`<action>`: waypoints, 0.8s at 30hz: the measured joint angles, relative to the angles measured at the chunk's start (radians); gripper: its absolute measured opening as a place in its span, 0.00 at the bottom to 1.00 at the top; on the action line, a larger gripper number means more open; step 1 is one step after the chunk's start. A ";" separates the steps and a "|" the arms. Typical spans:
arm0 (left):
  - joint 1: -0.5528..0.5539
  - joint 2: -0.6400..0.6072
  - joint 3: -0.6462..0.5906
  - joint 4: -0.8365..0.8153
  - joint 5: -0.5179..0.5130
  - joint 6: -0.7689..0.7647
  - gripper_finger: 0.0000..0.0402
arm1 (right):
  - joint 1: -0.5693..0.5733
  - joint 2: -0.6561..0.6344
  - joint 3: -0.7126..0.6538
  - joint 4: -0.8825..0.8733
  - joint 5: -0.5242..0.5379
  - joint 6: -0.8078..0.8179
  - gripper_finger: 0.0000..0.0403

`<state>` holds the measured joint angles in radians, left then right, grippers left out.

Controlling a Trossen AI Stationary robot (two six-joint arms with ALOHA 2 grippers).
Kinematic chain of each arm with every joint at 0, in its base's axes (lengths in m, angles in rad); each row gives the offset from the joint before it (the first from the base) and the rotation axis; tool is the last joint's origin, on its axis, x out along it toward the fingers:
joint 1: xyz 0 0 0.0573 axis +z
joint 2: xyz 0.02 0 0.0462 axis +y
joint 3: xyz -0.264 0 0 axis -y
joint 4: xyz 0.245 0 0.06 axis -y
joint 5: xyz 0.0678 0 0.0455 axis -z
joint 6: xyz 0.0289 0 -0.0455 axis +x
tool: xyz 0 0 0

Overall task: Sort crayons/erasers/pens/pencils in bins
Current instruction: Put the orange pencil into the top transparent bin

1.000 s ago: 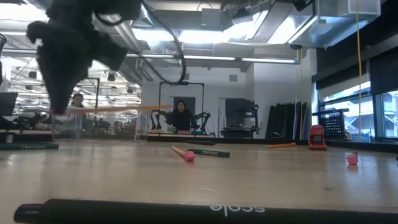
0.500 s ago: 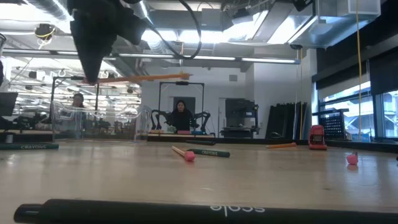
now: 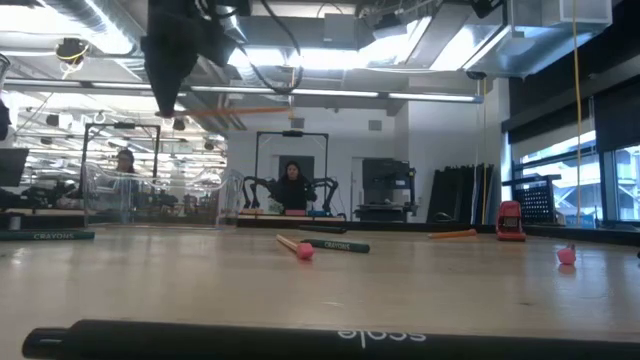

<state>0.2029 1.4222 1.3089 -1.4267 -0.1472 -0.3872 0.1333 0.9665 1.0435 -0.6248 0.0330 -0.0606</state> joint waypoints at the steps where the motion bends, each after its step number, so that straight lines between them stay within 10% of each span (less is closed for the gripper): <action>1: 0.029 -0.013 0.003 -0.016 -0.016 0.011 0.02 | 0.000 0.000 0.000 0.001 0.000 0.001 0.03; 13: 0.383 -0.057 0.005 -0.052 -0.079 0.296 0.02 | 0.000 0.000 0.000 0.066 0.022 -0.050 0.03; 24: 0.599 -0.054 -0.113 -0.034 -0.078 0.441 0.02 | -0.001 0.005 0.000 0.212 0.436 -0.053 0.03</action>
<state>0.8021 1.3685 1.1958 -1.4607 -0.2256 0.0539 0.1326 0.9710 1.0435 -0.4126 0.4691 -0.1135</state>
